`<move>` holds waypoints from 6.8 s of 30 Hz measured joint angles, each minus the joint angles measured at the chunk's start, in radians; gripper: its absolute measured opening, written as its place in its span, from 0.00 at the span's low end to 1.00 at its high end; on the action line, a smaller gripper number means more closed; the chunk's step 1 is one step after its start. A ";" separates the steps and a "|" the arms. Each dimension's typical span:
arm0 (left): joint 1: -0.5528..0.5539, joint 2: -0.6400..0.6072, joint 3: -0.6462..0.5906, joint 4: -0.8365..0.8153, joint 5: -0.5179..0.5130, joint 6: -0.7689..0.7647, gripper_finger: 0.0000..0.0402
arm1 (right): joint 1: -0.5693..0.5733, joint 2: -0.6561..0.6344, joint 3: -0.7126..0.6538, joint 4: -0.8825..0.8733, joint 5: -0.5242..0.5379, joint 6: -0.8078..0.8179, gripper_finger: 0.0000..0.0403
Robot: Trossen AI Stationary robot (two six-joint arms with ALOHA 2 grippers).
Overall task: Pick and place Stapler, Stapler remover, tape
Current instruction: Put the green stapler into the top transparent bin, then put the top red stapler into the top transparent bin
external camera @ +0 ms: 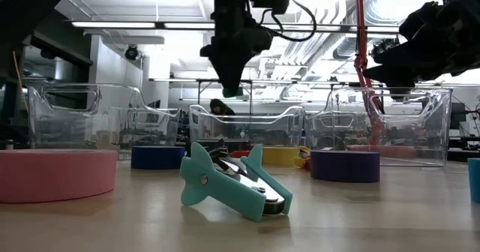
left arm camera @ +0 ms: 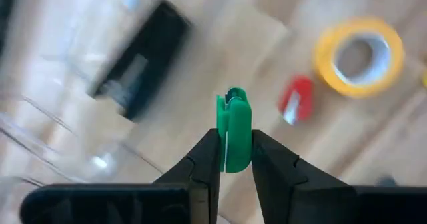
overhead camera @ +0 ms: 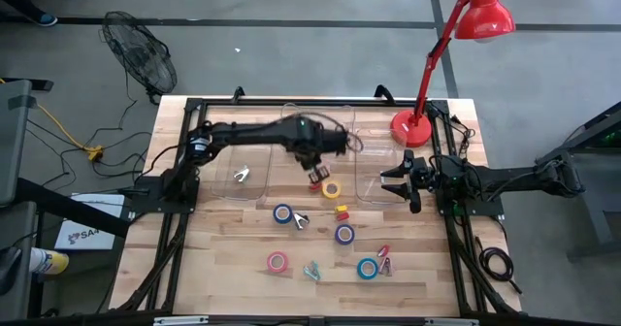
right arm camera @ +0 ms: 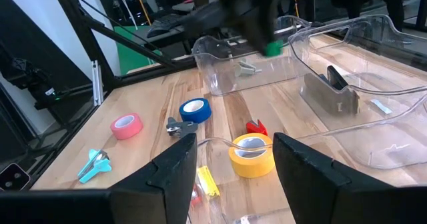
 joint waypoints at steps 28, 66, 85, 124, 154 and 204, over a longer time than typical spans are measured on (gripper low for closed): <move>0.316 0.008 -0.136 0.166 0.030 0.531 0.18 | 0.000 0.000 0.000 0.000 0.000 0.000 0.47; 0.350 0.008 -0.205 0.194 0.019 0.746 0.45 | 0.000 0.000 0.000 0.000 0.000 0.000 0.47; 0.302 -0.003 -0.079 0.111 0.004 0.702 0.46 | 0.000 0.000 0.000 0.000 0.000 0.000 0.47; -0.027 -0.102 -0.336 0.335 0.121 0.358 0.52 | 0.000 0.000 0.000 0.000 0.000 0.000 0.47; -0.057 0.046 -0.335 0.457 0.133 0.273 0.69 | 0.000 0.000 0.000 -0.005 0.000 0.000 0.47; -0.062 0.089 -0.189 0.259 0.173 0.335 0.21 | 0.000 0.000 0.000 -0.004 0.000 0.000 0.47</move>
